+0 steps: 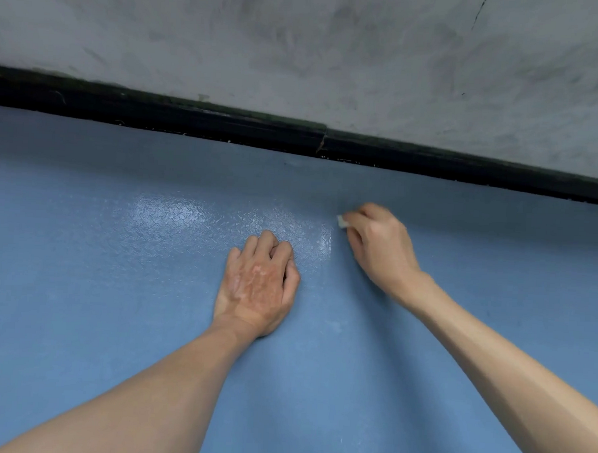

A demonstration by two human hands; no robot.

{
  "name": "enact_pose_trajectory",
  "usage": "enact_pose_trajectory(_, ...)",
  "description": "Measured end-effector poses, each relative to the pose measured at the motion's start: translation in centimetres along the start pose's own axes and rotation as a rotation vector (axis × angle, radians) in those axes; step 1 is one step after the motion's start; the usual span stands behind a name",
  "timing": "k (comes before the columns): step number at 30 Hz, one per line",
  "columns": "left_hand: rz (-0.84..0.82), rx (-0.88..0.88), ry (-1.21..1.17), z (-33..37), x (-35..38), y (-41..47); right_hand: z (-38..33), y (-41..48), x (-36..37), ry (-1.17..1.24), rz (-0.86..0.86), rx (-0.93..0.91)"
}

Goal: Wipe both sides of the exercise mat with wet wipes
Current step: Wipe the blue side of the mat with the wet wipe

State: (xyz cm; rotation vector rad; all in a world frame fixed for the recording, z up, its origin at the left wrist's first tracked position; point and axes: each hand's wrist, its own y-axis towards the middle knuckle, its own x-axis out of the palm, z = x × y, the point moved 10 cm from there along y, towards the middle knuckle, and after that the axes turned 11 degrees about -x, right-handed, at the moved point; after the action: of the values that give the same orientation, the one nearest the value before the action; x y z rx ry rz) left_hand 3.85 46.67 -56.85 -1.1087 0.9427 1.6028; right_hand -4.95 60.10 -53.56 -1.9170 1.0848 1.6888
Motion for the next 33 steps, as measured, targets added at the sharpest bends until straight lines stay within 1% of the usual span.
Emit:
enact_pose_trajectory(2,-0.005,0.001,-0.005,0.0,0.1,0.0,2.1,2.9,0.1,-0.084,0.000,0.003)
enact_pose_trajectory(5,-0.003,0.001,-0.017,0.0,0.0,-0.2,4.0,6.8,-0.1,-0.194,0.055,0.019)
enact_pose_trajectory(7,0.002,0.000,-0.022,0.0,-0.1,-0.1,4.4,7.5,0.1,-0.176,0.064,0.050)
enact_pose_trajectory(10,0.002,-0.005,-0.021,-0.1,0.0,-0.1,3.6,4.6,0.1,-0.073,0.094,0.096)
enact_pose_trajectory(15,-0.017,-0.012,-0.019,-0.2,0.2,0.0,-1.6,-5.3,-1.0,0.033,0.099,0.031)
enact_pose_trajectory(17,-0.020,-0.009,-0.006,-0.1,0.3,0.0,-2.6,-7.4,-1.1,0.061,0.078,0.014)
enact_pose_trajectory(19,-0.021,-0.004,-0.005,0.0,0.3,0.0,-2.0,-6.4,-1.0,0.066,0.063,0.001)
enact_pose_trajectory(21,-0.018,-0.003,-0.002,0.0,0.3,-0.1,-0.4,-3.4,-0.6,0.049,0.061,0.019)
enact_pose_trajectory(25,-0.020,-0.004,-0.006,-0.1,0.3,-0.2,3.7,3.4,-0.1,-0.032,0.107,0.123)
enact_pose_trajectory(27,-0.013,0.001,-0.008,-0.1,0.2,-0.2,5.1,5.3,0.3,-0.046,0.105,0.183)
enact_pose_trajectory(30,-0.010,0.006,0.000,-0.1,0.1,-0.1,4.0,4.7,0.3,-0.021,0.108,0.179)
enact_pose_trajectory(33,-0.008,0.002,0.013,-0.1,0.0,-0.1,-0.1,-1.1,-0.1,0.026,0.113,0.092)
